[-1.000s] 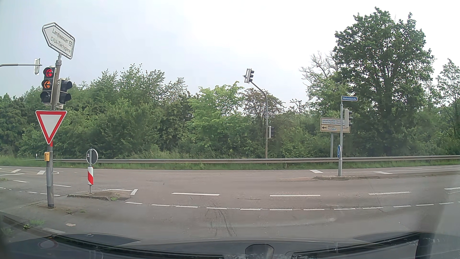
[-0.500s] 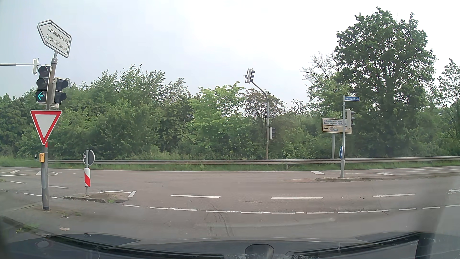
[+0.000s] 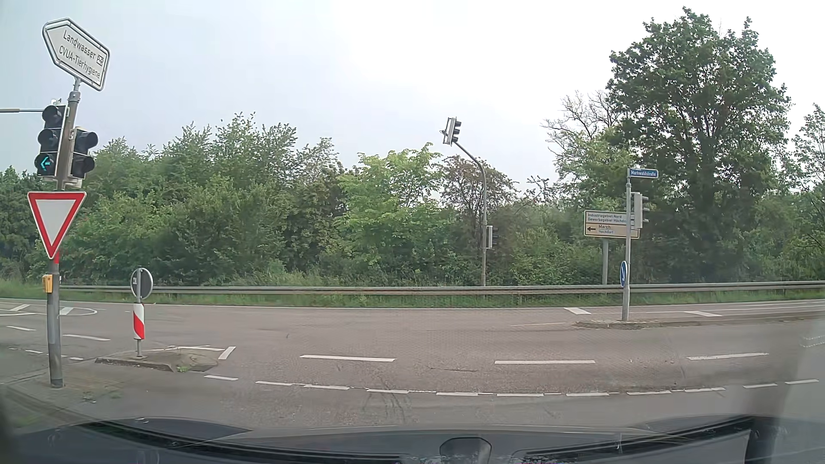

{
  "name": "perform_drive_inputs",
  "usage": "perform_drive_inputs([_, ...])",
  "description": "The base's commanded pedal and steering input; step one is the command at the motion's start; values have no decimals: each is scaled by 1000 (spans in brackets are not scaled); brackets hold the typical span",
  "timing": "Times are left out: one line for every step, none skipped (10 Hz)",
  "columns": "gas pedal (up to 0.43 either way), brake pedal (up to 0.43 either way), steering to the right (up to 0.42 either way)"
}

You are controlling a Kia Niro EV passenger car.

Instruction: Follow the waypoints while adhering to traffic rules and regulations

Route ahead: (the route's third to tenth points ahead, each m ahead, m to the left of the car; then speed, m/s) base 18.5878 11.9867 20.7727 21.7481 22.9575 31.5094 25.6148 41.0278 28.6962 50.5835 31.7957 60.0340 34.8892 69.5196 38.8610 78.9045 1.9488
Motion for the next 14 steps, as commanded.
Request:
perform_drive_inputs([358,0,-35])
perform_drive_inputs([358,0,-40])
perform_drive_inputs([358,0,-47])
perform_drive_inputs([358,0,-53])
perform_drive_inputs([311,0,-55])
perform_drive_inputs([0,0,-56])
perform_drive_inputs([0,0,-56])
perform_drive_inputs([0,0,-60])
perform_drive_inputs([110,0,-66])
perform_drive_inputs([150,0,-72])
perform_drive_inputs([157,0,-79])
perform_drive_inputs([169,0,-87])
perform_drive_inputs([169,0,-95])
perform_drive_inputs([177,0,-105])
